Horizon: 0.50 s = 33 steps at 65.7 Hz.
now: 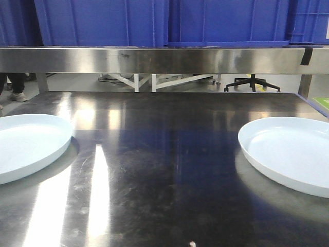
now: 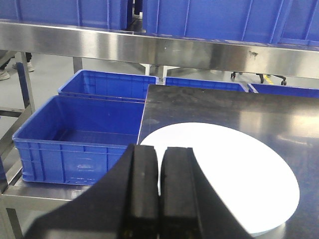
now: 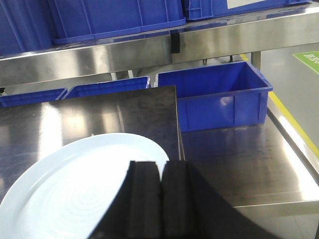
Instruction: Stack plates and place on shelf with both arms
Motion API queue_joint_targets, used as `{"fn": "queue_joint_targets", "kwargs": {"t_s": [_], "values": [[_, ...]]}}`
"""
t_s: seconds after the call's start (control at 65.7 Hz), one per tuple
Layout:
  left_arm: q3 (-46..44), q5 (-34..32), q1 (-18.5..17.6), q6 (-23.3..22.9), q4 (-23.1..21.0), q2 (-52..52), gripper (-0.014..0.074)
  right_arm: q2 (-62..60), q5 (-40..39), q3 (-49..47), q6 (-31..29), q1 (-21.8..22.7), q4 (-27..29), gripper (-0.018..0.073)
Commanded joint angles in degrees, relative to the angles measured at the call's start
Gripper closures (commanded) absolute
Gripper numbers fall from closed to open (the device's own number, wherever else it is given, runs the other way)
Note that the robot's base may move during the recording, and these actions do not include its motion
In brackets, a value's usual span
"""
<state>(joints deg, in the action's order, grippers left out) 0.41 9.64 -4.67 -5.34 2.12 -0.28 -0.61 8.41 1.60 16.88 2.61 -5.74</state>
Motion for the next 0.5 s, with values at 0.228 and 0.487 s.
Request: {"fn": "queue_joint_targets", "kwargs": {"t_s": [0.228, 0.487], "values": [[0.21, -5.01, 0.07, -0.24, 0.04, -1.11, 0.0513, -1.08, -4.89, 0.08, -0.27, 0.17, -0.16, 0.0512], [0.21, -5.01, 0.07, -0.24, 0.04, -1.11, 0.0513, -1.08, -4.89, 0.08, -0.27, 0.17, -0.16, 0.0512]]}}
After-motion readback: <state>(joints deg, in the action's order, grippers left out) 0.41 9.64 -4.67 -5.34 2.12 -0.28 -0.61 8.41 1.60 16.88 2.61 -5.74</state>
